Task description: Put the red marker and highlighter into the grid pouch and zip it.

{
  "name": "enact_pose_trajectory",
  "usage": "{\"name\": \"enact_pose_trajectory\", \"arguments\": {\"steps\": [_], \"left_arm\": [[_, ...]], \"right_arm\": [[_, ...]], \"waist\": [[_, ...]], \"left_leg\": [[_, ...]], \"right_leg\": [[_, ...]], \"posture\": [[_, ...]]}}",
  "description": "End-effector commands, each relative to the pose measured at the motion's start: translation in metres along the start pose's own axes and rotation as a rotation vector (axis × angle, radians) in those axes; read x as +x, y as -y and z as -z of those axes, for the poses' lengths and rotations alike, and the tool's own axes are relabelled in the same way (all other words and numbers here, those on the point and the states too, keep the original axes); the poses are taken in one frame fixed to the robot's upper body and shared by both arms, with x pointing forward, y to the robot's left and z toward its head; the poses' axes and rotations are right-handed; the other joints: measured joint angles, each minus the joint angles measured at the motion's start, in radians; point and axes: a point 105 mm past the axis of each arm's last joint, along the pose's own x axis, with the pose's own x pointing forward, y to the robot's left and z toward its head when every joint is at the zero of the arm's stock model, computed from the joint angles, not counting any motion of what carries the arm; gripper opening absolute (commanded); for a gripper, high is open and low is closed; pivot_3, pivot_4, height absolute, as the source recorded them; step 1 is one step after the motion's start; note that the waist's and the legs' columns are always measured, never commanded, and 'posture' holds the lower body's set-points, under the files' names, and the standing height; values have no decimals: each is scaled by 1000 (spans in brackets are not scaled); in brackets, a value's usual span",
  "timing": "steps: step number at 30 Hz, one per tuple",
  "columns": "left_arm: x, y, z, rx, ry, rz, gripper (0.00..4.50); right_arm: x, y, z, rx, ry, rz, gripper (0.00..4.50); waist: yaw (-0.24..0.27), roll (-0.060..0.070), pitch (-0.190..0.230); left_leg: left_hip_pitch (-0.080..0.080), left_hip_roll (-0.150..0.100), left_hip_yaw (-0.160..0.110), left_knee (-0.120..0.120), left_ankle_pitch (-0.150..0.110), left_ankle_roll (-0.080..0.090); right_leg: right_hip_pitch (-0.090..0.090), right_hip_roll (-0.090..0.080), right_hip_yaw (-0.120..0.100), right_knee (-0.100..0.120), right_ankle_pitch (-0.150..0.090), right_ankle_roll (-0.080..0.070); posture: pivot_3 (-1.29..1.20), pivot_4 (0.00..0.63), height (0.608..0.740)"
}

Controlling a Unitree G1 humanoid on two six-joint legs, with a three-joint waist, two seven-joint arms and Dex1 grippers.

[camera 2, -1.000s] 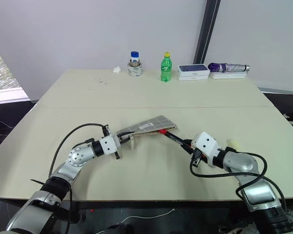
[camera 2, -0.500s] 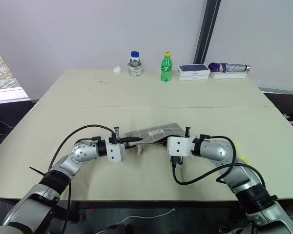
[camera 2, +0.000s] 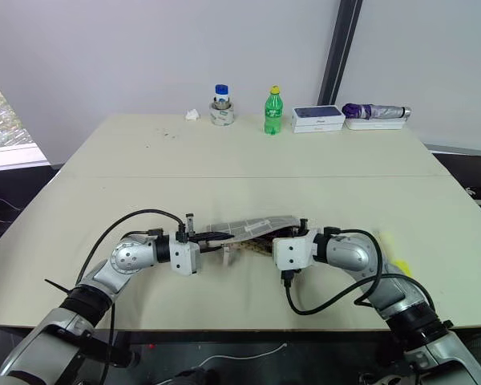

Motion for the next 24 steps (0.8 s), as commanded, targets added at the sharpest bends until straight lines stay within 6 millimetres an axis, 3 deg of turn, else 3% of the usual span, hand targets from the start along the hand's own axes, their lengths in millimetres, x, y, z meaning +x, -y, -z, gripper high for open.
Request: {"name": "enact_pose_trajectory", "arguments": {"steps": [1,2,11,14,17,21,24], "left_arm": [[-5,-15,0,30,-9,-61,0],[-5,-14,1,31,-15,-60,0],[-8,-12,14,3,-86,-107,0],[-6,-7,14,9,-85,-101,0],[-2,-6,13,10,-76,-105,0],[3,0,10,10,-53,-72,0],[5,-1,10,6,-47,-73,0]], "right_arm": [[-18,8,6,115,-30,41,3885],[-23,3,4,197,-22,20,4372],[-73,1,-26,631,143,221,4372],[-94,-5,-8,840,124,416,4372],[-121,-16,29,969,-28,669,4372],[-151,-30,57,1022,-256,882,4372],[-164,-37,69,1011,-380,942,4372]], "waist": [[0,0,0],[3,0,0],[3,0,0],[4,0,0],[5,0,0],[2,0,0],[1,0,0]], "left_leg": [[0,0,0,0,0,0],[0,0,0,0,0,0],[1,0,-1,0,0,0],[2,0,-2,0,0,0],[2,0,-2,0,-1,1],[3,0,-2,-1,-1,0],[3,0,-2,-1,-1,0]], "right_leg": [[0,0,0,0,0,0],[0,0,0,0,0,0],[3,0,-1,0,0,0],[5,0,-2,-1,0,0],[6,-1,-2,-1,0,0],[5,-1,-1,-1,0,0],[5,0,-1,-1,0,0]], "posture": [[0,150,740],[0,150,740],[0,150,740],[0,150,740],[0,150,740],[0,150,740],[0,150,740]]}}
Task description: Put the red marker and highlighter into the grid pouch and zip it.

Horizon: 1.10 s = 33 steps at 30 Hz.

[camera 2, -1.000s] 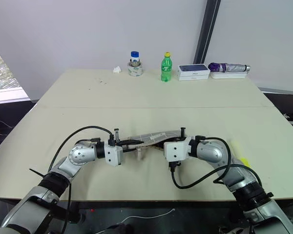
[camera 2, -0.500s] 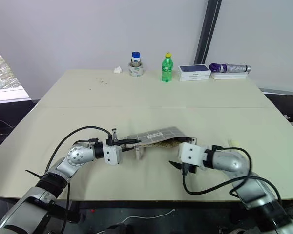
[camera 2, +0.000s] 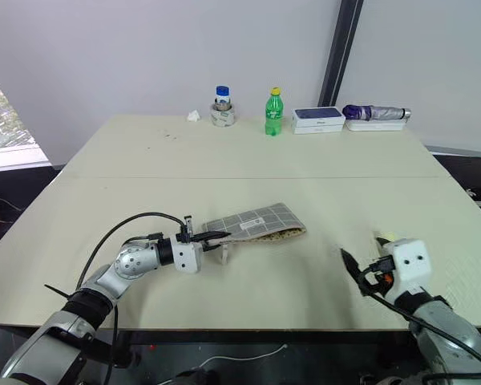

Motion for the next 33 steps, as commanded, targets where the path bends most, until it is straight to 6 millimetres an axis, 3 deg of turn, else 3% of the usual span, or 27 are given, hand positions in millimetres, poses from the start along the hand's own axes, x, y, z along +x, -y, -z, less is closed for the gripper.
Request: {"name": "enact_pose_trajectory", "arguments": {"steps": [1,12,14,17,22,23,25,27,31,33], "left_arm": [[5,-10,-5,27,32,-19,0],[10,-11,-6,35,41,-21,0],[8,-11,-6,34,37,-24,0],[6,-9,-5,30,31,-26,0],[5,-10,-5,28,24,-36,0],[5,-10,-5,27,24,-37,0],[5,-10,-5,28,26,-39,0],[6,-10,-5,28,26,-39,0],[6,-10,-5,26,23,-39,0],[7,-11,-4,26,21,-38,0]], "right_arm": [[-9,26,0,-71,-35,151,4372],[-13,68,39,41,-220,251,4372],[-13,65,48,124,-254,207,4372],[-11,68,49,218,-255,187,3484],[-4,61,46,142,-278,121,956],[-2,60,46,125,-282,110,862],[1,58,40,135,-256,103,865],[5,47,21,62,-182,9,865],[-4,4,-12,-146,-44,-314,865],[-14,-16,-26,-143,17,-454,865]], "waist": [[0,0,0],[1,0,0],[0,0,0],[-1,0,0],[0,0,0],[0,0,0],[-1,0,0],[-1,0,0],[0,1,0],[-1,1,0]], "left_leg": [[0,0,0,0,0,0],[0,0,0,0,0,0],[0,0,0,0,0,0],[0,0,0,0,0,0],[0,0,0,0,0,0],[0,0,0,0,0,0],[0,0,0,0,0,0],[0,0,0,0,0,0],[0,0,0,0,0,1],[0,0,0,0,0,1]], "right_leg": [[0,0,0,0,0,0],[0,0,0,0,0,0],[0,0,0,0,0,0],[0,0,0,0,0,0],[0,0,0,0,0,0],[0,0,0,0,0,0],[0,0,1,0,0,0],[0,0,0,0,0,0],[0,1,1,0,0,0],[0,1,1,-1,0,0]], "posture": [[0,150,740],[0,150,740],[0,150,740],[0,150,740],[0,150,740],[0,150,740],[0,150,740],[0,150,740],[0,150,740],[0,150,740]]}}
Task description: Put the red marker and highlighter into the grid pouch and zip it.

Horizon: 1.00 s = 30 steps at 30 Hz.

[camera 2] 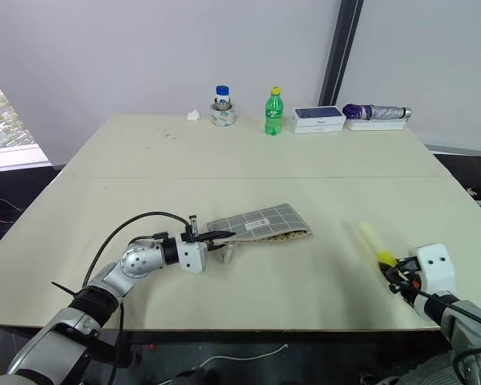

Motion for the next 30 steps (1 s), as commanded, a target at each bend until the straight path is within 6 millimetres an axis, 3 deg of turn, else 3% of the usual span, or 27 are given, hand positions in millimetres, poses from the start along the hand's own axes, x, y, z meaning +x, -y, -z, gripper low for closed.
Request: {"name": "enact_pose_trajectory", "arguments": {"steps": [1,4,6,10,18,22,26,30], "left_arm": [[1,-9,-4,24,16,-27,0],[2,-11,-4,25,18,-27,0],[4,-13,-6,21,28,-34,0],[9,-23,-15,6,64,-79,0],[9,-23,-23,48,86,-44,0],[9,-23,-26,58,96,-33,0],[11,-17,-31,94,116,14,0],[16,-16,-37,110,144,41,0]], "right_arm": [[-9,-36,-40,-76,161,-232,865],[-12,-61,-44,-104,145,-370,865],[-9,-67,-39,-148,105,-404,865],[4,-60,-35,-176,102,-356,865],[19,-48,-33,-234,100,-313,865],[26,-50,-32,-288,88,-335,865],[40,-65,-44,-481,94,-421,865],[56,-76,-53,-523,92,-458,865]], "waist": [[0,0,0],[1,-1,0],[1,-1,1],[1,-1,1],[1,-1,1],[2,-1,1],[-2,-1,1],[1,-1,1]], "left_leg": [[0,0,0,0,0,0],[0,0,0,1,0,0],[0,0,-1,1,0,0],[0,0,-1,1,0,0],[0,0,-1,1,0,0],[0,0,-1,1,0,0],[0,0,-1,1,0,0],[0,1,-1,1,0,-1]], "right_leg": [[0,0,0,0,0,0],[1,0,0,0,0,0],[1,0,0,0,0,0],[1,0,-1,0,0,0],[1,0,0,0,0,0],[1,0,-1,0,0,0],[1,0,0,0,0,0],[0,1,0,0,0,0]], "posture": [[0,150,740],[0,150,740],[0,150,740],[0,150,740],[0,150,740],[0,150,740],[0,150,740],[0,150,740]]}}
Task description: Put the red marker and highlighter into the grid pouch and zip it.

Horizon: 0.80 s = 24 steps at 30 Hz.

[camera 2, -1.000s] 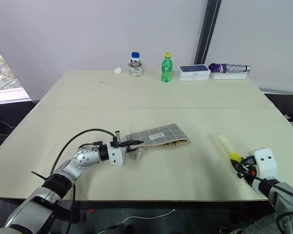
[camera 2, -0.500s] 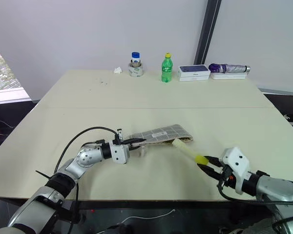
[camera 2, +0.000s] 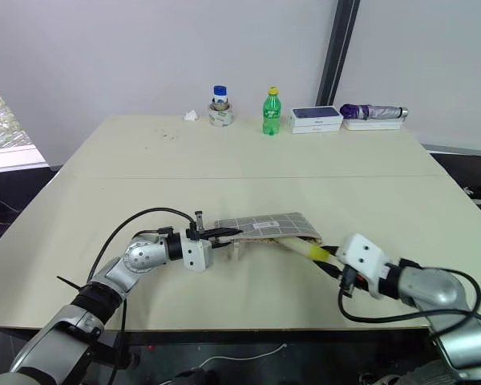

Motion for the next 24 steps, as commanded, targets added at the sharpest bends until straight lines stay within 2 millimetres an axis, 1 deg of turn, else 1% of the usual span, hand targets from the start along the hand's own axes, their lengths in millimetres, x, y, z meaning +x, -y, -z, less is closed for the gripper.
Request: {"name": "enact_pose_trajectory", "arguments": {"steps": [1,5,9,11,13,14,15,16,18,19,22,24], "left_arm": [[8,-11,-15,58,67,3,0],[23,-10,-28,66,124,60,0],[17,-11,-25,74,120,77,0],[12,-13,-21,50,99,58,0],[8,-13,-16,37,78,48,0],[7,-14,-15,26,70,38,0],[6,-13,-13,14,60,29,0],[5,-12,-12,6,55,27,0],[4,-9,-10,-12,42,24,0],[4,-5,-10,-28,40,34,0],[4,0,-9,-62,33,32,0],[5,0,-7,-70,19,25,0]], "right_arm": [[13,1,-8,-67,-14,-28,865],[35,-1,-21,-177,36,-90,865],[41,1,-16,-271,21,-117,865],[40,0,-9,-274,3,-127,865],[37,4,-5,-203,1,-117,1890],[35,7,-4,-196,3,-95,2197],[33,11,-5,-232,1,-61,2706],[30,16,-6,-238,8,-23,3141],[20,21,-15,-182,45,20,4149],[13,19,-16,-125,54,4,4418],[-2,15,-17,-39,63,-7,4418],[-11,13,-25,29,109,6,4418]], "waist": [[3,0,0],[6,-1,0],[4,0,0],[3,0,0],[2,-1,0],[2,-1,0],[2,0,0],[2,0,0],[3,0,0],[3,-1,0],[6,0,0],[6,0,0]], "left_leg": [[0,0,0,0,0,0],[0,0,0,1,0,0],[0,-1,0,1,0,0],[-1,-1,0,1,0,0],[-1,0,0,1,1,-1],[-1,0,0,1,1,-1],[0,0,0,1,0,0],[0,0,0,1,0,0],[0,0,0,2,0,0],[0,0,0,1,0,0],[0,0,0,2,0,0],[0,0,0,2,0,0]], "right_leg": [[0,0,0,0,0,0],[1,-1,0,0,0,0],[0,0,0,0,0,0],[0,0,0,0,0,0],[0,0,0,0,0,0],[0,0,0,0,0,0],[0,0,0,0,0,0],[1,-1,0,0,0,0],[1,-1,0,0,0,0],[1,-1,0,0,0,0],[2,-1,0,0,0,0],[2,-1,0,0,0,0]], "posture": [[0,150,740],[0,150,740],[0,150,740],[0,150,740],[0,150,740],[0,150,740],[0,150,740],[0,150,740],[0,150,740],[0,150,740],[0,150,740],[0,150,740]]}}
